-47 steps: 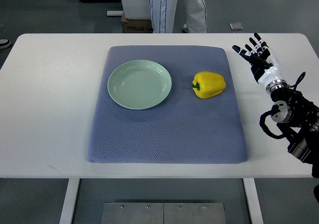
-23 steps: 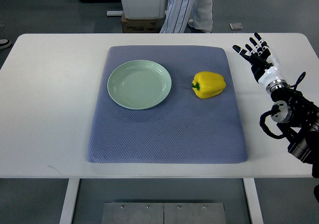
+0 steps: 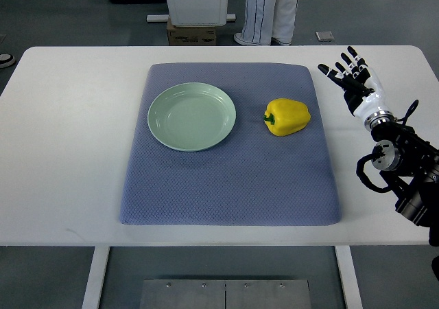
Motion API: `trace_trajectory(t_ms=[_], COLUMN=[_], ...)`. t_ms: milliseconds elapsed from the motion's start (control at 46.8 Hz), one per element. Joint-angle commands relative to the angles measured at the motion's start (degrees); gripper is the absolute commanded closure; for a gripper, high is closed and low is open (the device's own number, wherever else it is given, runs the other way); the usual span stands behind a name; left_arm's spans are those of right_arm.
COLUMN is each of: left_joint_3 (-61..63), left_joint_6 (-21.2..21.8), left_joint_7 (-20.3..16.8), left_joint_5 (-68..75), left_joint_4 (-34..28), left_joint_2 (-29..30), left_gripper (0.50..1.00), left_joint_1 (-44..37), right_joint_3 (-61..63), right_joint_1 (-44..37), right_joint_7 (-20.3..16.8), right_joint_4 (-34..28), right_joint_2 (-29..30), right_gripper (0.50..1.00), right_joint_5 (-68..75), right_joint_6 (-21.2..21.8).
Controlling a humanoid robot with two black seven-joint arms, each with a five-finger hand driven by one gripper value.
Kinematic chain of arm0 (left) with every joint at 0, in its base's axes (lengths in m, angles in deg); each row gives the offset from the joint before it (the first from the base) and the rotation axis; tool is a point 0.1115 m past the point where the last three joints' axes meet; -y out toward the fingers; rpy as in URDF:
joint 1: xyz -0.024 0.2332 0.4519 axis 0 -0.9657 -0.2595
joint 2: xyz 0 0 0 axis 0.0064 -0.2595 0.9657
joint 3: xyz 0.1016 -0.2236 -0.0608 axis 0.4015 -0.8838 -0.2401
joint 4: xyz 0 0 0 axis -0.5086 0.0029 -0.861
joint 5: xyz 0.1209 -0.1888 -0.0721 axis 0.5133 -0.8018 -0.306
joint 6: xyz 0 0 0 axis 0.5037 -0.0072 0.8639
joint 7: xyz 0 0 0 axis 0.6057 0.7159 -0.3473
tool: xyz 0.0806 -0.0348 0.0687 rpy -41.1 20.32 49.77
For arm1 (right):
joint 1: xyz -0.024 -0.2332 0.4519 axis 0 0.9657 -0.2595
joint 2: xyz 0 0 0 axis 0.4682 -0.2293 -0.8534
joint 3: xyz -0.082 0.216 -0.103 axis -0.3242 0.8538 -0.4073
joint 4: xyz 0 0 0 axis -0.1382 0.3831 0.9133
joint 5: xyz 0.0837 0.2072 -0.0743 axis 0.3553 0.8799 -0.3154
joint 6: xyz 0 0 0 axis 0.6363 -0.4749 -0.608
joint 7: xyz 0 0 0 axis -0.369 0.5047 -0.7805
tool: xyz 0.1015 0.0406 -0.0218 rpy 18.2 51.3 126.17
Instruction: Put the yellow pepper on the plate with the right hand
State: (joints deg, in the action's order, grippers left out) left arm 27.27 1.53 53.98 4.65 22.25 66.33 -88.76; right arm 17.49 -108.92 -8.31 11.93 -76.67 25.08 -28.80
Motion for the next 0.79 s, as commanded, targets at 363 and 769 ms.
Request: trace_trajectory(t_ms=[363,769], left_joint_3=[0.0,0.0], left_joint_6=[0.0,0.0], left_joint_7=[0.0,0.0], left_joint_5=[0.0,-0.1], left_joint_4=[0.0,0.0], left_joint_2=[0.0,0.0], left_gripper=[0.500,0.500], left_joint_1=[0.0,0.0], right_joint_3=[-1.8,-1.8], right_joint_1=[0.4,0.3], right_joint_7=[0.0,-0.1], right_joint_4=[-0.1,0.1], right_joint_2=[0.4,0.3], right_gripper=[0.500,0.500], right_joint_5=[0.0,0.0], right_joint_6=[0.2,0.0])
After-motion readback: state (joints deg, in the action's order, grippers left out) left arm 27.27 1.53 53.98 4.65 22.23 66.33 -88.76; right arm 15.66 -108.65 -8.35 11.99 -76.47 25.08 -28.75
